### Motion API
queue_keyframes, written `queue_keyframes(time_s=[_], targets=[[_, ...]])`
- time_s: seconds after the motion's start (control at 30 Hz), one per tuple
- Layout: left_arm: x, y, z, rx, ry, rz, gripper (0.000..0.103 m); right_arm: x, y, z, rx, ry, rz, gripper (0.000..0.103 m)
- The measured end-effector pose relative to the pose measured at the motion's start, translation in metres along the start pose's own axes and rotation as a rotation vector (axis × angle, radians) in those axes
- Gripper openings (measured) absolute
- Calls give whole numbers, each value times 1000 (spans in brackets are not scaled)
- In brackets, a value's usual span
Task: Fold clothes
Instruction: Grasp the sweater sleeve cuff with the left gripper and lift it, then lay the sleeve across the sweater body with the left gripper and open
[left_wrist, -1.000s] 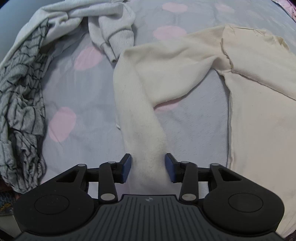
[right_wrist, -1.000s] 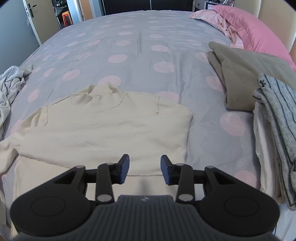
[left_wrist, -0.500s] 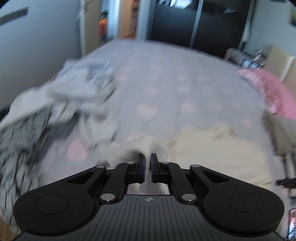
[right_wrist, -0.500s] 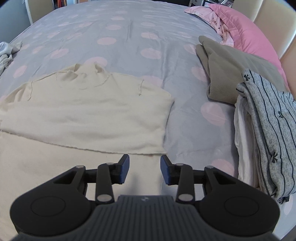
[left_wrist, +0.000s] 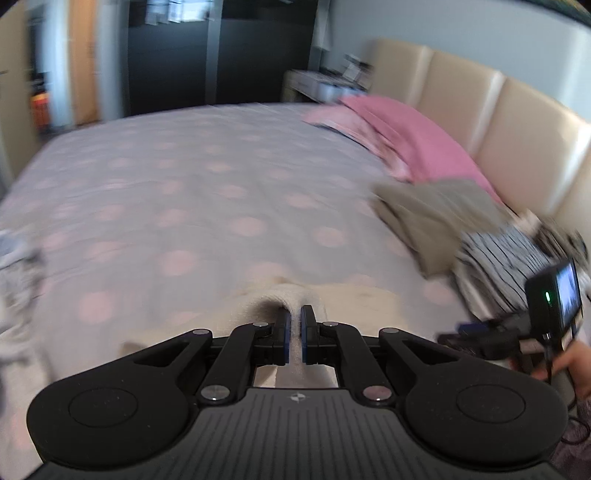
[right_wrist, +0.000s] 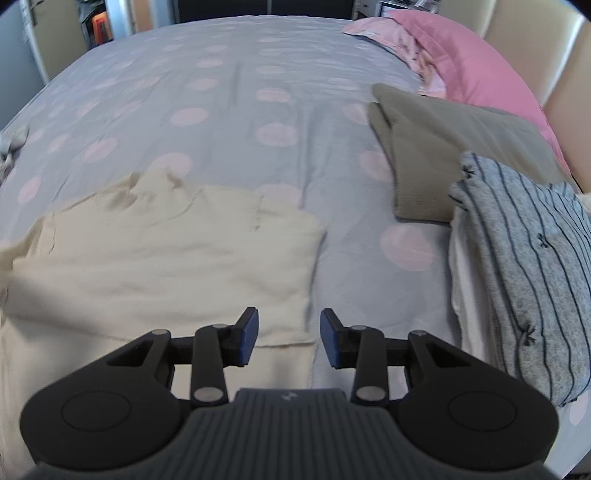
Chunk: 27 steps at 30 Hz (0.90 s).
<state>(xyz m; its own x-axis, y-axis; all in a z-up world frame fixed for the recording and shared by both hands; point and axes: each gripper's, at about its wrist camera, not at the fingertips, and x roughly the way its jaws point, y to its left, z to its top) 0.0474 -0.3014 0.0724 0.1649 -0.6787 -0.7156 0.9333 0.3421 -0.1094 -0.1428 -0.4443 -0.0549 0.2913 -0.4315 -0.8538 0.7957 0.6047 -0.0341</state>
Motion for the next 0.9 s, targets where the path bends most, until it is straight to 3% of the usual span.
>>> queue_keyframes(time_s=[0.2, 0.3, 0.4, 0.5, 0.63, 0.77, 0.9], targets=[[83, -43, -6, 69, 121, -73, 5, 10, -14, 3, 27, 25, 2, 40], [110, -45, -12, 53, 163, -89, 18, 17, -16, 0, 17, 36, 0, 40], [113, -39, -13, 34, 159, -119, 30, 25, -17, -1, 13, 45, 9, 40], [106, -27, -13, 24, 141, -87, 32, 33, -17, -1, 17, 52, 41, 40], [96, 2, -21, 10, 129, 17, 32, 35, -8, -3, 11, 40, 152, 40], [88, 41, -40, -50, 154, 144, 32, 25, 22, -11, -122, -15, 245, 39], [80, 70, -60, -87, 178, 201, 32, 18, 53, -24, -254, -49, 306, 39]])
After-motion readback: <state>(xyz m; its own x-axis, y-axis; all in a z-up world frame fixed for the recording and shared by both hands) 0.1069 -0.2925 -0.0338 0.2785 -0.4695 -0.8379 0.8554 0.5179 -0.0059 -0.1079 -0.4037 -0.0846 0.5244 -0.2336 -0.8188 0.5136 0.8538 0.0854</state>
